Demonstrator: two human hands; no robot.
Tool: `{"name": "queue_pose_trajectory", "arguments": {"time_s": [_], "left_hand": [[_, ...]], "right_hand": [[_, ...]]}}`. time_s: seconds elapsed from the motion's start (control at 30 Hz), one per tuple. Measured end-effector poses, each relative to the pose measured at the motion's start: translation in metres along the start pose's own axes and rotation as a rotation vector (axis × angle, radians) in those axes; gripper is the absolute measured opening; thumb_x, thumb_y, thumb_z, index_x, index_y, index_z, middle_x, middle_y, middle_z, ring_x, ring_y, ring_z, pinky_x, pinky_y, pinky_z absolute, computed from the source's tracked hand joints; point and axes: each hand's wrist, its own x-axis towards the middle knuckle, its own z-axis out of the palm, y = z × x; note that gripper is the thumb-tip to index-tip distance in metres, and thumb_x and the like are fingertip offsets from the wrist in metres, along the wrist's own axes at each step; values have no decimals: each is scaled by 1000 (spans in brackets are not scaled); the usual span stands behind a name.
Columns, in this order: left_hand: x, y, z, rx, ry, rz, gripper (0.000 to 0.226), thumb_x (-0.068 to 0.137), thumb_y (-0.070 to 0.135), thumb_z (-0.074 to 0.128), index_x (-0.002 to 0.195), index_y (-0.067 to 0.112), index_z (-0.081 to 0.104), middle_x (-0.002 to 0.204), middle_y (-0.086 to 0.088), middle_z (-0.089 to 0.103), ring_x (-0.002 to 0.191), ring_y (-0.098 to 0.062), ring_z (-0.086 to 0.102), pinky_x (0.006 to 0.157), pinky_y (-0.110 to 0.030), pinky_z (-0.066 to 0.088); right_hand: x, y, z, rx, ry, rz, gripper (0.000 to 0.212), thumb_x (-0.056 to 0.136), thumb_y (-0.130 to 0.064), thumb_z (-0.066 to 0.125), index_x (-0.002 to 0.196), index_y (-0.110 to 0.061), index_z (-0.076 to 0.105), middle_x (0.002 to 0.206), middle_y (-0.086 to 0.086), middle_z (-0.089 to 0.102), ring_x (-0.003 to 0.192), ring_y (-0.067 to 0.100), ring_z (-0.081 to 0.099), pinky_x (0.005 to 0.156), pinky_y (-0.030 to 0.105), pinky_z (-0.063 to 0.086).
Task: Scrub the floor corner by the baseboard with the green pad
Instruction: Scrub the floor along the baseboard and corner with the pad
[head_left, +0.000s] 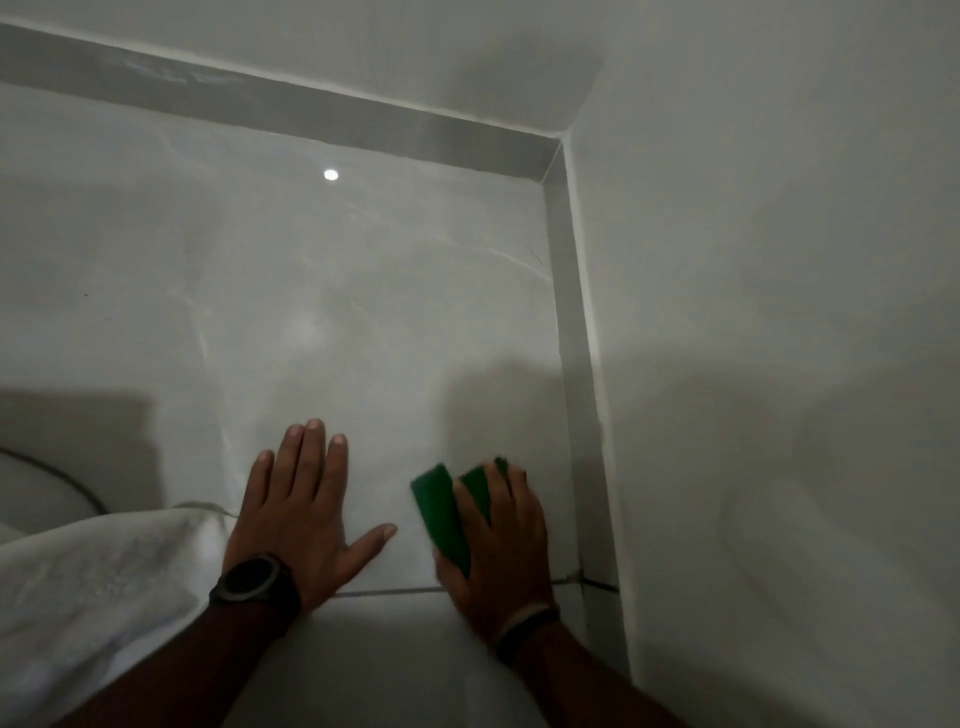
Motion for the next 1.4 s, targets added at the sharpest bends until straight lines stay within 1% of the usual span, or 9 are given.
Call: {"name": "queue_pose_trajectory", "arguments": {"time_s": [0.17,0.3,0.37,0.5,0.63,0.83,1.0,1.17,1.4], "left_hand": [[-1,1,1,-4,5,-8,109,85,84,35,158,2,28,166,-26,23,154,-43,17,120,-59,18],[-3,1,3,-7,10,-6,109,85,84,35,158,2,28,165,-26,24,154,-43,17,120,-60,18],[-2,2,3,-8,13,1,109,85,83,37,157,1,29,165,-27,25,153,-44,19,120,-60,19],[-2,1,4,0,24,8,109,85,82,39,157,0,30,164,-28,24,153,-45,19,120,-61,21],[-2,1,6,-15,45,7,109,85,81,40,156,-1,32,165,-28,24,154,-44,19,120,-61,20],[-1,0,9,-21,80,2,109,82,80,43,155,-1,35,165,-26,25,154,-43,20,119,-61,21],[2,-2,7,-9,34,-6,110,84,82,40,157,1,31,167,-25,21,155,-41,15,121,-59,18],[1,0,3,-15,38,-5,109,84,81,41,157,1,28,166,-26,21,155,-42,14,122,-59,16],[0,-1,1,-6,9,-4,110,85,83,38,157,1,27,165,-27,22,154,-44,15,121,-59,17]], "right_hand": [[-104,9,14,-31,64,-17,77,75,-60,60,141,-23,44,149,13,36,139,40,28,100,60,40],[-132,18,21,-22,166,56,71,81,-68,46,137,-24,47,147,13,39,135,41,34,101,53,34],[-126,24,21,-23,166,56,71,81,-66,48,137,-22,47,147,14,38,136,41,33,106,52,29],[-70,38,10,-36,91,80,78,75,-59,59,140,-18,43,150,18,34,136,47,30,110,52,23],[23,47,-6,-18,86,129,76,79,-58,54,141,-16,44,151,20,35,139,45,23,116,54,19],[175,66,-21,-54,105,134,70,84,-57,44,135,-8,47,143,27,41,134,47,30,115,54,19],[206,74,-23,-106,88,80,70,85,-55,41,135,-6,46,141,27,42,134,46,30,116,53,16],[168,65,-21,-78,87,119,69,85,-50,45,135,-3,47,143,28,41,136,46,29,116,54,17],[-3,41,-9,-39,51,147,78,81,-49,58,144,-9,39,154,21,29,143,42,17,117,50,11]]}}
